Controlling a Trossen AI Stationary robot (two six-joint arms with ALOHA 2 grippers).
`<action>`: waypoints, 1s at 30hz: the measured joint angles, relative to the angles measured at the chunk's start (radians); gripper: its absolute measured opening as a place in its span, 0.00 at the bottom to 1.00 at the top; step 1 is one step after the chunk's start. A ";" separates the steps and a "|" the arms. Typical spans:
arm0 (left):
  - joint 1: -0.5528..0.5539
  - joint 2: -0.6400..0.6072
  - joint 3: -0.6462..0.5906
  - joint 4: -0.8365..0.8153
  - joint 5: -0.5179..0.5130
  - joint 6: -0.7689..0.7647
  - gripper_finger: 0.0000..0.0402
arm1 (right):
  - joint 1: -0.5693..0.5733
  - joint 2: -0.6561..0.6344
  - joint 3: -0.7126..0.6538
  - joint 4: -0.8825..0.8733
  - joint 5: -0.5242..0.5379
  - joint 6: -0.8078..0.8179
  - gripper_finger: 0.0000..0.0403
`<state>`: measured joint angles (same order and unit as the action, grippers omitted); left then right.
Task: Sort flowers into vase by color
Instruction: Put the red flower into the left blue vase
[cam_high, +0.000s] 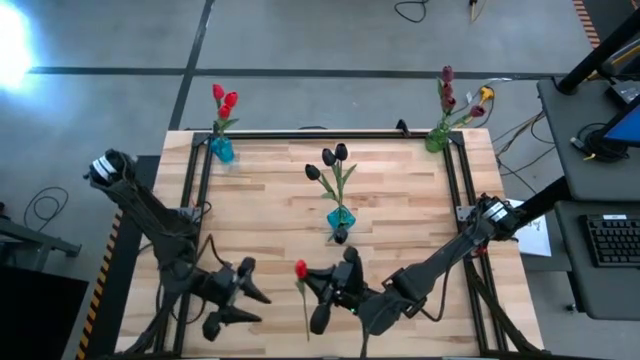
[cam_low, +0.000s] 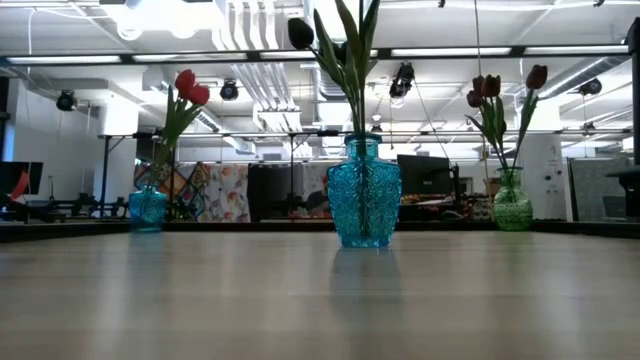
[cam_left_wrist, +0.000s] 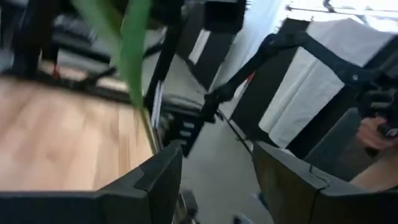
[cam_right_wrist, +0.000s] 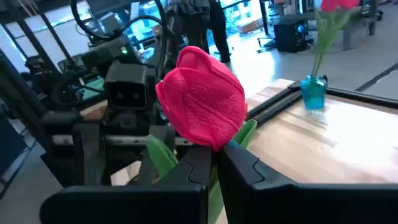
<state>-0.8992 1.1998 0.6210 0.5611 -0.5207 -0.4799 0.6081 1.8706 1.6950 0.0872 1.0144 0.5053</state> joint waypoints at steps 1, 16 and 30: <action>0.021 0.014 0.019 0.008 0.015 0.040 0.46 | -0.003 0.000 0.014 0.000 -0.003 -0.013 0.03; 0.167 0.195 0.304 -0.102 -0.089 0.191 0.46 | -0.017 0.000 0.147 -0.003 -0.177 -0.236 0.03; 0.168 0.188 0.541 -0.511 -0.151 0.058 0.04 | -0.012 -0.002 0.123 -0.008 -0.176 -0.297 0.03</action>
<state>-0.7311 1.3876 1.1624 0.0506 -0.6717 -0.4221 0.5957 1.8690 1.8179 0.0792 0.8379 0.2085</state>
